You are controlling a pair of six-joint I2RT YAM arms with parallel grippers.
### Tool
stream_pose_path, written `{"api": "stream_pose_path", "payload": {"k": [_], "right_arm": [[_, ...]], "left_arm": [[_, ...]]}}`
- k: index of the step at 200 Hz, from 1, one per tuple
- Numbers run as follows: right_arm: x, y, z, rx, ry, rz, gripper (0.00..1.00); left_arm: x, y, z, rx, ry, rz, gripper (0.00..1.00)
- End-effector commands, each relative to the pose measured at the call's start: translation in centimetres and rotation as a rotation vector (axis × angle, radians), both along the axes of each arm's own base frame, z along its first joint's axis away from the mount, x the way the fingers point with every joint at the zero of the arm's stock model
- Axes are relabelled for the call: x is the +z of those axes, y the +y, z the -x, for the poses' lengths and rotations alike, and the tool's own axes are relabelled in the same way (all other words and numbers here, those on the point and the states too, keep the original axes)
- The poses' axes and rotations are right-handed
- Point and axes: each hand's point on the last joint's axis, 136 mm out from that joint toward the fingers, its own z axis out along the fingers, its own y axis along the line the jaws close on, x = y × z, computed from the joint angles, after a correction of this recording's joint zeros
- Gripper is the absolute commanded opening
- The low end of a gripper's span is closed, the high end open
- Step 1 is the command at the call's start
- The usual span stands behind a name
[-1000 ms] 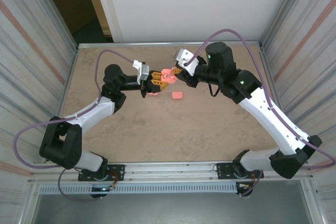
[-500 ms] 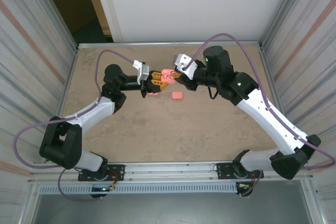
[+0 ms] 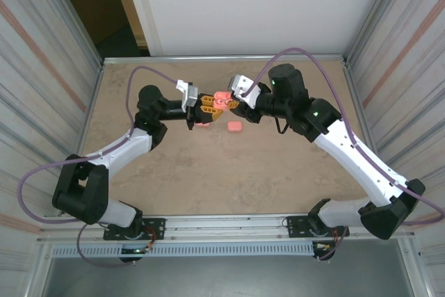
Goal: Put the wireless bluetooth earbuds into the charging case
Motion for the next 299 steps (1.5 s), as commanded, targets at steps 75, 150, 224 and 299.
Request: {"api": "stream_pose_path", "payload": {"k": [75,150,224,299], "right_arm": [[7.3,-3.4,0.8,-0.077,0.037,-0.355,0.65],[5.2,-5.1,-0.1,-0.162,0.256,-0.567,0.99],[3.6,-4.6,0.1,-0.106,0.499,-0.741,0.99],[2.6,-4.0,0.6,-0.061,0.616,-0.803,0.99]], "left_arm": [[1.5,0.1,0.2,0.023,-0.067,0.043,0.0],[1.8,0.3,0.2,0.036,-0.075,0.066,0.0],[2.5,0.7,0.9,0.043,-0.099,0.083,0.0],[2.8,0.8,1.2,0.033,-0.108,0.094,0.0]]}}
